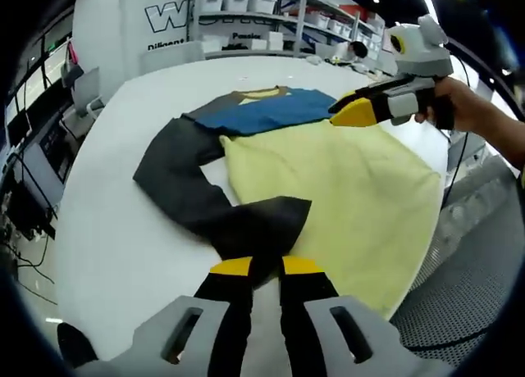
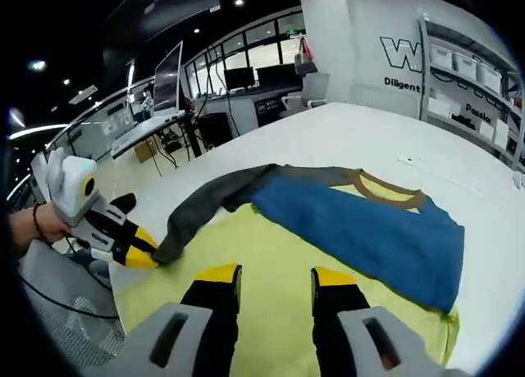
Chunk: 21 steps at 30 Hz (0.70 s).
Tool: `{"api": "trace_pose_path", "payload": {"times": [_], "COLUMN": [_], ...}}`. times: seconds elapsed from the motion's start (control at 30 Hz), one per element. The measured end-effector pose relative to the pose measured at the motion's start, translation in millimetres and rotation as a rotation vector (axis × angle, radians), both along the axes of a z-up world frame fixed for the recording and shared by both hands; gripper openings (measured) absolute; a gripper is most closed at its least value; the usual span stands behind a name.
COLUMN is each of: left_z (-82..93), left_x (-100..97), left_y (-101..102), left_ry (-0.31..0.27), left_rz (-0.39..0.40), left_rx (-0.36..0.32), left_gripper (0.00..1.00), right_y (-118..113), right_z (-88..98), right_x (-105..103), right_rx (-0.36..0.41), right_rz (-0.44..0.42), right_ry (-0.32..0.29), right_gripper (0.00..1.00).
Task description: Fold the garment on the visible template until the final outline fits inside the template.
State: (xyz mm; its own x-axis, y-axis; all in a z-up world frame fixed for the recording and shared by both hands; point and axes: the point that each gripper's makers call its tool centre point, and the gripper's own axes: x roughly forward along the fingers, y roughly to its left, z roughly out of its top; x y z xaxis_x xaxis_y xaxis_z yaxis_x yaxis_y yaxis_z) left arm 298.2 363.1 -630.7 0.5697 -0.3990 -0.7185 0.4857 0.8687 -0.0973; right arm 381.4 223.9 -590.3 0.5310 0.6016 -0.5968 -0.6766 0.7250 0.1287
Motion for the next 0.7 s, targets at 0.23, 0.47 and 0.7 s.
{"api": "trace_pose_path", "payload": {"times": [0.23, 0.47, 0.7], "left_z": [9.2, 25.4, 38.5], "left_x": [1.5, 2.3, 5.5], "left_y": [-2.6, -15.0, -25.7], "left_ry": [-0.002, -0.018, -0.021], "left_rz": [0.045, 0.054, 0.075], "left_rx": [-0.060, -0.125, -0.185], "left_gripper": [0.00, 0.00, 0.00], "right_y": [1.7, 9.3, 19.4], "right_z": [1.0, 3.0, 10.5], "right_x": [-3.3, -10.0, -28.4], "right_rx": [0.023, 0.061, 0.175], "right_rz": [0.004, 0.022, 0.020], "right_ry": [0.010, 0.035, 0.131], "right_gripper": [0.30, 0.30, 0.32]}}
